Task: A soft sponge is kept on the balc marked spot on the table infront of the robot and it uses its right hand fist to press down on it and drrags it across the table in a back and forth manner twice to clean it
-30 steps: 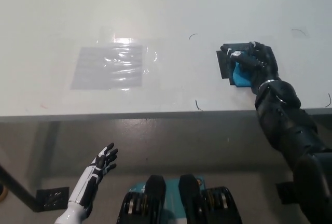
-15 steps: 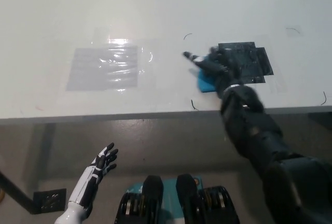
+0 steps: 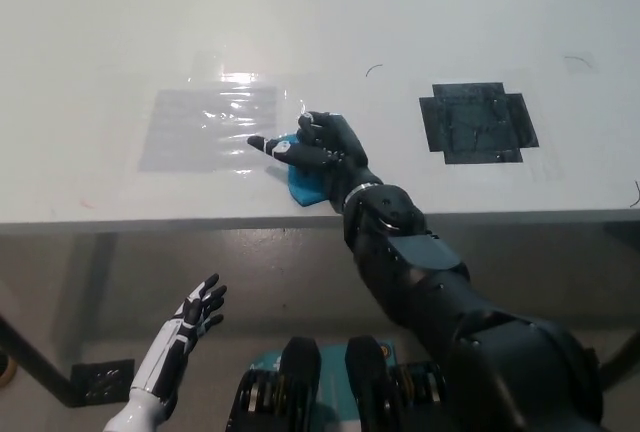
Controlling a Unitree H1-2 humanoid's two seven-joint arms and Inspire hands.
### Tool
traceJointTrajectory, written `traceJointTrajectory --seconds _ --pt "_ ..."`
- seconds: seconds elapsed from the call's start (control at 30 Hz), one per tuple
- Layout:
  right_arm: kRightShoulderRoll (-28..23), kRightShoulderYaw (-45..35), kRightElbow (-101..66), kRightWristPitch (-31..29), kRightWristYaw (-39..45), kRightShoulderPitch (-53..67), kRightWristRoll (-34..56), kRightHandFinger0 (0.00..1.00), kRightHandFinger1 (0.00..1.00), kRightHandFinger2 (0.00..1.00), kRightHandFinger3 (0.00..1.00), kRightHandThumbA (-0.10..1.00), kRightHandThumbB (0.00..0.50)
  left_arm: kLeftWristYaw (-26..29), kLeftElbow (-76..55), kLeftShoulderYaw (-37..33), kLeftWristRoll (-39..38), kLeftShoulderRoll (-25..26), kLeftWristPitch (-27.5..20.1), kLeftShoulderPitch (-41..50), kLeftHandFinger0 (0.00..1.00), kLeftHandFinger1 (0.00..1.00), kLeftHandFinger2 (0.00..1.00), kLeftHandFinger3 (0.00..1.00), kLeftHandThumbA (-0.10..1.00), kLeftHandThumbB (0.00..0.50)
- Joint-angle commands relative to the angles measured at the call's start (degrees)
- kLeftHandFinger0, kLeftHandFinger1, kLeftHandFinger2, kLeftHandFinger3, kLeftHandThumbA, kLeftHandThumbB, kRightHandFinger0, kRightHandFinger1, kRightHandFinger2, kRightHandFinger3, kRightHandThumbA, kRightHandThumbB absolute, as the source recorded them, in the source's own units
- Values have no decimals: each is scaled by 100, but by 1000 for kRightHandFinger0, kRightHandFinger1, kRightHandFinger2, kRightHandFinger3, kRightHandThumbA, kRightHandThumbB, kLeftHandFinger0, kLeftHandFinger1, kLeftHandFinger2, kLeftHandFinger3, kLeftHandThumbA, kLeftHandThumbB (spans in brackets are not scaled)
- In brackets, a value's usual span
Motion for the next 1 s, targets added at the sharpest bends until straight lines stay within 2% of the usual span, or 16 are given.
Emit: traceJointTrajectory --seconds 0.0,0.07,0.23,0.43,0.63,0.77,0.83,0.87,0.9,0.97 --pt "-260 0 4 157 104 -123 -93 0 0 0 0 1000 253 -17 -167 41 15 88 -226 -66 1000 1000 1000 1000 1000 500" --pt "-343 -47 14 205 87 -92 -60 0 0 0 0 1000 269 -37 -174 35 -2 88 -209 -62 1000 1000 1000 1000 1000 500" --pt "-822 -122 27 156 137 79 -22 0 0 0 0 1000 222 -30 -171 46 1 104 -213 -61 1000 1000 1000 1000 1000 500" --pt "-1388 -192 42 104 131 257 -25 0 0 0 0 1000 216 -17 -143 45 12 93 -209 -48 1000 1000 1000 1000 1000 500" --pt "-2082 -350 39 150 83 438 69 0 0 0 0 1000 236 -30 -145 44 9 107 -188 -54 1000 1000 1000 1000 1000 500" --pt "-2370 -411 46 160 68 523 60 0 0 0 0 1000 198 -13 -152 56 20 120 -175 -52 1000 1000 1000 1000 1000 500" --pt "-2475 -455 43 175 49 550 77 0 0 0 0 1000 204 -5 -141 54 24 107 -164 -57 1000 1000 1000 1000 1000 500" --pt "-2583 -503 44 125 129 593 105 53 0 0 0 1000 246 -5 -153 49 25 99 -151 -54 1000 1000 1000 1000 1000 500" --pt "-2659 -543 42 105 179 614 127 6 0 0 0 1000 261 -15 -161 50 6 96 -133 -57 1000 1000 1000 1000 1000 500" --pt "-2748 -619 43 100 248 633 168 0 0 0 0 1000 262 -20 -138 57 -15 92 -144 -68 1000 1000 1000 1000 1000 500"
